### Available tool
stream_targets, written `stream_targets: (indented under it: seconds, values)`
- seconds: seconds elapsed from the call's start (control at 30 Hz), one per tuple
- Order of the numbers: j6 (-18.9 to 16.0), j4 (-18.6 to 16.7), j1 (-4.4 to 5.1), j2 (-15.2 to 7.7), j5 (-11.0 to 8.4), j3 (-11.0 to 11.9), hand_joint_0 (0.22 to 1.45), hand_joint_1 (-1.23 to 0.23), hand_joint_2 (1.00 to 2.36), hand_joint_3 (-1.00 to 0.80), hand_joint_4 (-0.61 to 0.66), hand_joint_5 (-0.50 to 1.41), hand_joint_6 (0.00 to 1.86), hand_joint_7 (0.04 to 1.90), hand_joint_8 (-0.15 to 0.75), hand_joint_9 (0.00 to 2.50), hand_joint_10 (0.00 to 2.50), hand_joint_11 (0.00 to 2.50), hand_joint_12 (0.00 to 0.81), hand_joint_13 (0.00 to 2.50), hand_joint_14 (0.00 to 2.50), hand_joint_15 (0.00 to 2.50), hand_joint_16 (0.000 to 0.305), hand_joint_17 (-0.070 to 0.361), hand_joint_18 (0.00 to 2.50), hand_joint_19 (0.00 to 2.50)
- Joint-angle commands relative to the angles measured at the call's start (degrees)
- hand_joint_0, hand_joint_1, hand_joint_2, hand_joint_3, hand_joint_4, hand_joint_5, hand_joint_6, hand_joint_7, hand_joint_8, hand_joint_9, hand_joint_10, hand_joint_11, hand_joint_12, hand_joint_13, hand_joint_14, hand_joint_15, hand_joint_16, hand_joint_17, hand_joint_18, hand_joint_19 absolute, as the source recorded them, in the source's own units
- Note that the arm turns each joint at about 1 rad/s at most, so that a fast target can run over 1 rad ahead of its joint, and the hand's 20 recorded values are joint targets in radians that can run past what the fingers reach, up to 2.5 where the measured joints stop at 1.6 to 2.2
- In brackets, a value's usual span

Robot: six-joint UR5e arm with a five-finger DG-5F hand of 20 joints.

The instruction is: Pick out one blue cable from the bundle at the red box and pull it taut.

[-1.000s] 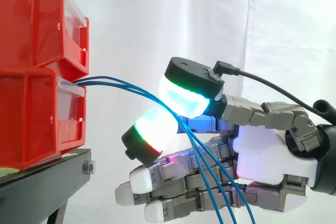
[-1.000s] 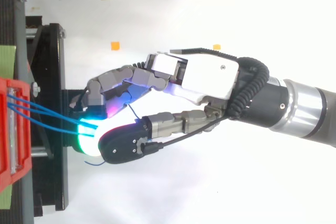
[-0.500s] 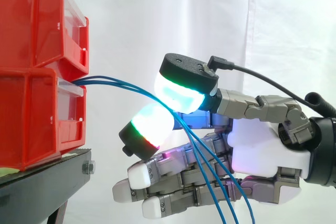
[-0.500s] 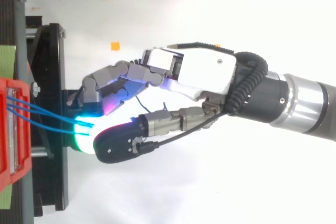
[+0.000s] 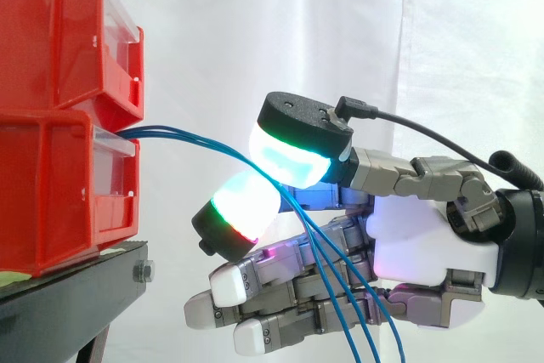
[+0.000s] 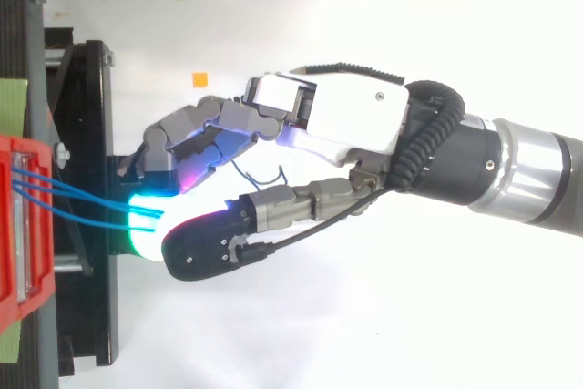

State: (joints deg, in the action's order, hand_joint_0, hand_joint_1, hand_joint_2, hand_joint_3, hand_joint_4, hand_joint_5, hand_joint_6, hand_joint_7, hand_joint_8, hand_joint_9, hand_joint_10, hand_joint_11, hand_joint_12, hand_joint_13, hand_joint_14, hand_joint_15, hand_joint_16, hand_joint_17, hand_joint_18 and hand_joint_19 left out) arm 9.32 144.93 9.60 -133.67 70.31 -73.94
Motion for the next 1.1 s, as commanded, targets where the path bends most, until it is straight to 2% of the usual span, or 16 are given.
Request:
stream_targets:
  seconds: [0.0, 0.33, 0.5, 0.6, 0.73, 0.87, 0.93, 1.07]
  values:
    - [0.00, 0.00, -0.02, -0.01, 0.00, 0.03, 0.61, -0.76, 1.02, -0.27, 0.11, -0.21, 0.88, 1.09, 0.291, 0.73, 0.02, 0.44, 0.310, 0.57, 0.00, 0.12, 0.046, 0.103, 0.52, 0.41]
    - [0.00, -0.27, -0.02, -0.01, 0.00, 0.03, 0.63, -0.79, 1.02, -0.34, 0.11, -0.21, 0.88, 1.09, 0.291, 0.74, 0.02, 0.44, 0.310, 0.59, 0.00, 0.11, 0.046, 0.103, 0.55, 0.40]
    - [0.00, -0.27, -0.02, -0.01, 0.00, 0.03, 0.70, -0.86, 1.00, -0.49, 0.08, -0.21, 0.89, 1.13, 0.291, 0.76, 0.02, 0.45, 0.311, 0.63, 0.00, 0.11, 0.045, 0.102, 0.62, 0.37]
    - [0.00, -0.27, -0.02, -0.01, 0.00, 0.03, 0.71, -0.88, 1.00, -0.50, 0.09, -0.21, 0.89, 1.11, 0.288, 0.77, 0.02, 0.44, 0.310, 0.64, 0.00, 0.10, 0.045, 0.101, 0.64, 0.37]
    - [0.00, -0.27, -0.02, -0.01, 0.00, 0.03, 0.66, -0.88, 1.00, -0.50, 0.15, -0.20, 0.89, 1.11, 0.286, 0.78, 0.02, 0.45, 0.307, 0.64, 0.00, 0.11, 0.045, 0.101, 0.64, 0.38]
    - [0.00, -0.27, -0.02, -0.01, 0.00, 0.03, 0.57, -0.81, 1.00, -0.50, 0.16, -0.20, 0.88, 1.09, 0.292, 0.81, 0.02, 0.45, 0.313, 0.66, 0.00, 0.13, 0.046, 0.104, 0.65, 0.41]
    - [0.00, -0.27, -0.02, -0.01, 0.00, 0.03, 0.51, -0.73, 1.00, -0.50, 0.18, -0.19, 0.85, 1.06, 0.306, 0.82, 0.02, 0.46, 0.330, 0.67, 0.00, 0.12, 0.049, 0.110, 0.67, 0.40]
    - [0.00, -0.27, -0.02, -0.01, 0.00, 0.03, 0.47, -0.71, 1.00, -0.50, 0.21, -0.17, 0.76, 1.02, 0.310, 0.81, 0.01, 0.41, 0.341, 0.66, 0.00, 0.10, 0.052, 0.116, 0.67, 0.38]
